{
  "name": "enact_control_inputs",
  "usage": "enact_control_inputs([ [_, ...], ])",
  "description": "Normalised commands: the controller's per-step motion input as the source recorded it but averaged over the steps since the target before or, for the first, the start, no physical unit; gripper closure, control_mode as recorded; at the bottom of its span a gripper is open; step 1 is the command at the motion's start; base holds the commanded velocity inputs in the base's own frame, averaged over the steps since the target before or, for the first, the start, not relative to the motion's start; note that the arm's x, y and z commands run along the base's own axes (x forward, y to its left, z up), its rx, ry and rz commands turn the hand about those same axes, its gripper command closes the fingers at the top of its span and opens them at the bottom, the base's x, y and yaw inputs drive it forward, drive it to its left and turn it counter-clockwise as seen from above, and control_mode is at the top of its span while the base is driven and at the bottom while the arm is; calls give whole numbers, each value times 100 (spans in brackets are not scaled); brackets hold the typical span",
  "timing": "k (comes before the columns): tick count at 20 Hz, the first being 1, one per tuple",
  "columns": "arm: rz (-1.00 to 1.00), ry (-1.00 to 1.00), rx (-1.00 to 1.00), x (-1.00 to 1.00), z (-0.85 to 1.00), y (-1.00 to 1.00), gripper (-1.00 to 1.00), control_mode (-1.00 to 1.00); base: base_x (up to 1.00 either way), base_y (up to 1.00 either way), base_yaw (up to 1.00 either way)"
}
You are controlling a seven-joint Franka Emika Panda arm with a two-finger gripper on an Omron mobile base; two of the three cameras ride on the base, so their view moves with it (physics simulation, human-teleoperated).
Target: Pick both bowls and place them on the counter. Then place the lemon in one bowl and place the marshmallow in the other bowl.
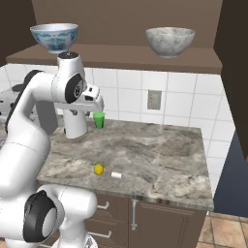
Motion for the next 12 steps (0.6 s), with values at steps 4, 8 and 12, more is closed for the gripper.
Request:
enact_control_inputs([
  [4,0,0,0,-9,-1,0,-100,-100,0,0,0],
  [8,-4,2,5,-8,-2,4,-100,-100,0,0,0],
  [12,-19,-3,9,-15,6,21,-100,-100,0,0,0],
])
